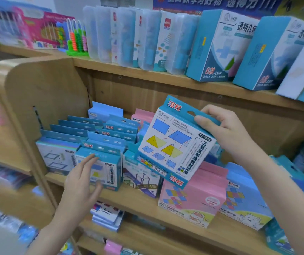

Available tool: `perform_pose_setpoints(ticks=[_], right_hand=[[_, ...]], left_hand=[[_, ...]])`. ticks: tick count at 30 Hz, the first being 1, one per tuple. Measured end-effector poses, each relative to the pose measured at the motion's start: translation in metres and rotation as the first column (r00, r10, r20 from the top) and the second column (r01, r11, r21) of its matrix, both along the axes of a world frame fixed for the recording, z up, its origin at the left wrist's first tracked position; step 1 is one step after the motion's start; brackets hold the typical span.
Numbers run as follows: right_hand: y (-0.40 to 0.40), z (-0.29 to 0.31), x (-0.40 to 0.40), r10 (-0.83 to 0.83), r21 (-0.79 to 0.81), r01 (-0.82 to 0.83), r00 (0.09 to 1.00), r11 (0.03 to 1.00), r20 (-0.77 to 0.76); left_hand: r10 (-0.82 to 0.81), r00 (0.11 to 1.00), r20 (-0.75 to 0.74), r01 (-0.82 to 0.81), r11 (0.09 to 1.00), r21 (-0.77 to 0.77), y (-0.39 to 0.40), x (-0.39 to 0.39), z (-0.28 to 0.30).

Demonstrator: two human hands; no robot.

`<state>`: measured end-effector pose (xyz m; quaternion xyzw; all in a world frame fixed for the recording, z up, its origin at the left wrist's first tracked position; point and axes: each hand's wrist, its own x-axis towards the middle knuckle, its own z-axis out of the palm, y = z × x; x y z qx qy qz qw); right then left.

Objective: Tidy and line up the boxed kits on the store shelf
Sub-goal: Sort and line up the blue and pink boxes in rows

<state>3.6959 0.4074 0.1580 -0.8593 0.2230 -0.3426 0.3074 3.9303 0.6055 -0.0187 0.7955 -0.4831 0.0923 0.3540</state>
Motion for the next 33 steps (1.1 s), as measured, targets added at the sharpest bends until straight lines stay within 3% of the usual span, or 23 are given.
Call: perform_pose_setpoints(ticks=[7, 12, 16, 19, 23, 27, 33], right_hand=[[0.024, -0.030, 0.063, 0.165, 0.110, -0.154, 0.982, 0.982, -0.095], [0.045, -0.061, 0.105, 0.224, -0.061, -0.250, 0.936, 0.966, -0.272], [0.050, -0.081, 0.112, 0.125, -0.186, -0.232, 0.880, 0.955, -0.458], [0.050, -0.086, 0.111, 0.120, -0.174, -0.210, 0.899, 0.962, -0.422], [0.061, -0.099, 0.121, 0.082, -0.327, -0.199, 0.937, 0.924, -0.339], [0.070, -0.118, 0.140, -0.031, -0.484, -0.098, 0.967, 0.870, -0.252], [0.081, -0.128, 0.164, -0.147, -0.567, 0.003, 0.967, 0.824, -0.209]], left_hand=[[0.049, 0.994, -0.098, -0.054, 0.997, -0.054, 0.026, 0.024, -0.001], [-0.066, 0.979, -0.193, 0.051, 0.995, -0.082, 0.035, 0.028, -0.002], [-0.104, 0.965, -0.242, 0.096, 0.994, -0.045, 0.038, 0.028, -0.015], [-0.121, 0.948, -0.294, 0.106, 0.992, -0.068, 0.034, 0.029, -0.016], [-0.157, 0.879, -0.450, 0.132, 0.987, -0.087, 0.021, 0.032, -0.013], [-0.145, 0.854, -0.500, 0.111, 0.989, -0.098, 0.021, 0.038, -0.016], [0.022, 0.833, -0.552, -0.083, 0.993, -0.085, 0.017, 0.034, -0.021]])
